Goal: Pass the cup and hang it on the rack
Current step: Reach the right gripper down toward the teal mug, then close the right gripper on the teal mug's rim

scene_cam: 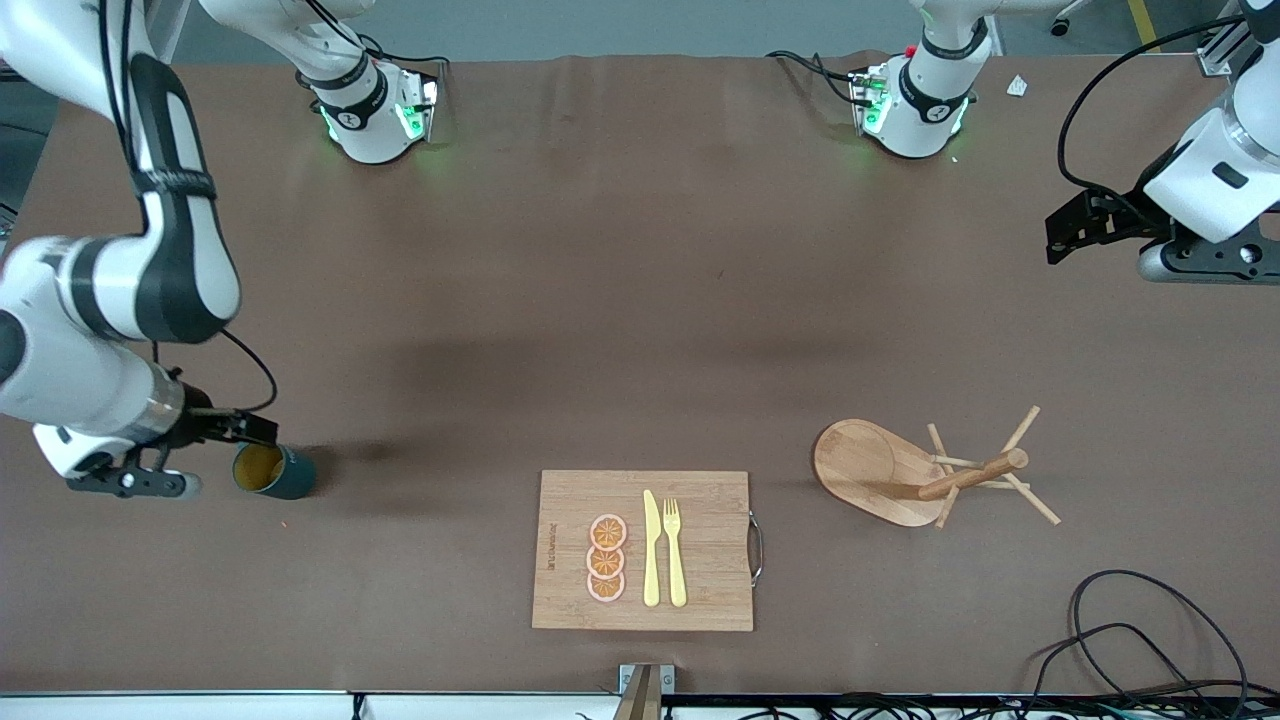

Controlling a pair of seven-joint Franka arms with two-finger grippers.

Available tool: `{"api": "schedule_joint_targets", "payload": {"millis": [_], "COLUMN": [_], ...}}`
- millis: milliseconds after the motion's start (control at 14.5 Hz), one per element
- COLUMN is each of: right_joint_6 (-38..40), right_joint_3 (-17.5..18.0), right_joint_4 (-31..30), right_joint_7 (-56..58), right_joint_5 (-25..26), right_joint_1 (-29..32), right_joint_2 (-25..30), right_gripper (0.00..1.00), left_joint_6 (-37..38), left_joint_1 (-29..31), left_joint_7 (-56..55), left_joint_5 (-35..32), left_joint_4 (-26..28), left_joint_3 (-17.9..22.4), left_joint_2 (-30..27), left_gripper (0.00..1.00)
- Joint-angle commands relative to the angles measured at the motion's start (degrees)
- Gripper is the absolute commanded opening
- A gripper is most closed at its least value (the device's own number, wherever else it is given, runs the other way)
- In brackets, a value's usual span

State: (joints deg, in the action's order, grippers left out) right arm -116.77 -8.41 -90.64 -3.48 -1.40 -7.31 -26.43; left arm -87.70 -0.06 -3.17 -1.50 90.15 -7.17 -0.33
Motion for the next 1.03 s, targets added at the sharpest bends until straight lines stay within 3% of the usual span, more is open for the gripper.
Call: {"api": "schedule_joint_targets", "payload": {"millis": [0, 344, 826, 964], "right_joint_6": [-5.7, -12.0, -14.0, -14.1], "right_joint_3": [0.0, 0.0, 0.0, 0.0], "right_joint_4": [-0.6, -1.9, -3.7, -3.7], "right_joint_7": [-0.5, -0.6, 0.1, 0.1], "right_joint_5": [-0.9, -0.9, -0.9, -0.9], "right_joint_1": [0.4, 0.8, 1.2, 1.2], "right_joint_2": [-3.3, -8.1, -9.0, -9.0], "right_gripper": [1.00, 0.99, 0.26, 0.15], "left_joint_6": [0.7, 0.3, -1.3, -1.5], "left_joint_1": [0.3, 0.4, 0.6, 0.4], "left_joint_7": [0.3, 0.3, 0.3, 0.3], "left_joint_5": [-1.1, -1.1, -0.9, -0.9], "left_joint_4": [-0.7, -0.6, -0.8, -0.6], "left_joint_3": [0.1, 0.0, 0.0, 0.0], "left_joint_2": [0.2, 0.7, 1.2, 1.3], "left_gripper": [1.00, 1.00, 1.00, 1.00]}}
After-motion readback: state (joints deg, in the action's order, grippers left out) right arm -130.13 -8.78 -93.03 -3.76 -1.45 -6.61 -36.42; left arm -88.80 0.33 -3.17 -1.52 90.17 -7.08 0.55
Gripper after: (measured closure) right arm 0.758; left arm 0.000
